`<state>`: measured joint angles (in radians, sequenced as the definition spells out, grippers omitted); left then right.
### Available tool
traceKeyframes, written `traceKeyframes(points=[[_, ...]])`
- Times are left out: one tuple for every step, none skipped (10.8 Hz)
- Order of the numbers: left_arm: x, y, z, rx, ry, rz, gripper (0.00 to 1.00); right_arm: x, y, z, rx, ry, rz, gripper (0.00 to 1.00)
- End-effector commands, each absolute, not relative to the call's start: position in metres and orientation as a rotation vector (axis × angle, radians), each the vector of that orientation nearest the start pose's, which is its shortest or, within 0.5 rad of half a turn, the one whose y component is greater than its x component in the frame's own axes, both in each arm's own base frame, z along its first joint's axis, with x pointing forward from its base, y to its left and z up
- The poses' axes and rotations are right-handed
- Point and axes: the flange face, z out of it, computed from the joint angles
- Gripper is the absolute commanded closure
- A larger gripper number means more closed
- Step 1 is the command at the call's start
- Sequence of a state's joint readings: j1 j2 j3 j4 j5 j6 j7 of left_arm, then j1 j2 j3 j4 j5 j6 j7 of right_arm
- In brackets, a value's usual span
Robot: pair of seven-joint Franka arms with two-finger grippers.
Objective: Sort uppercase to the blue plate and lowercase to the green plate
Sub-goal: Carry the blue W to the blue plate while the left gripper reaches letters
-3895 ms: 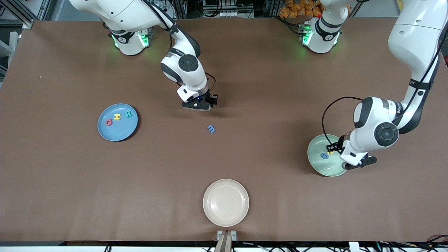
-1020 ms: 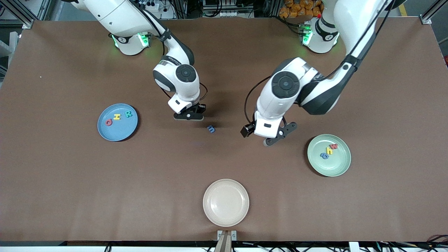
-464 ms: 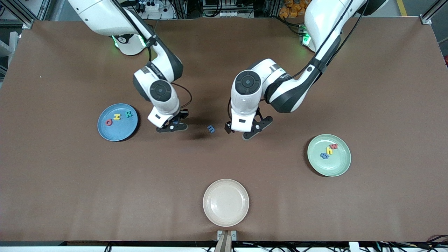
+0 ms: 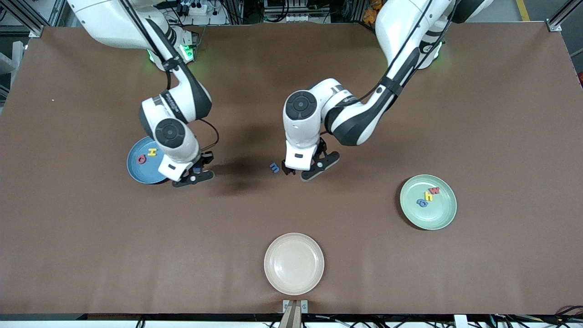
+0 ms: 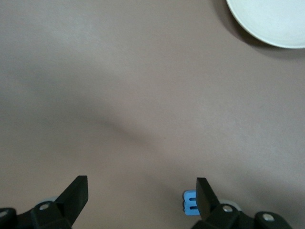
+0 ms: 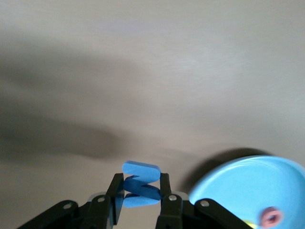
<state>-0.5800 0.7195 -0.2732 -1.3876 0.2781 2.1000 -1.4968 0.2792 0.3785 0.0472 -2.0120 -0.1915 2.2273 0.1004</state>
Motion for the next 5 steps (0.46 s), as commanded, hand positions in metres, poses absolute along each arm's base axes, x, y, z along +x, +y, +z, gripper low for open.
traceKeyframes(points=[[0.526, -0.531, 0.287, -3.029, -0.918, -0.113, 0.00, 0.568, 0.132, 0.260, -3.193, -0.708, 0.247, 0.89], [0.528, -0.534, 0.280, -3.028, -0.939, -0.109, 0.00, 0.572, 0.110, 0.259, -3.173, -0.745, 0.261, 0.89], [0.525, -0.545, 0.275, -3.049, -0.955, -0.117, 0.00, 0.574, 0.093, 0.259, -3.138, -0.782, 0.277, 0.89], [0.526, -0.546, 0.270, -3.065, -0.957, -0.125, 0.00, 0.575, 0.075, 0.258, -3.114, -0.814, 0.293, 0.89], [0.524, -0.550, 0.267, -3.078, -0.953, -0.128, 0.00, 0.572, 0.064, 0.255, -3.093, -0.831, 0.340, 0.89]])
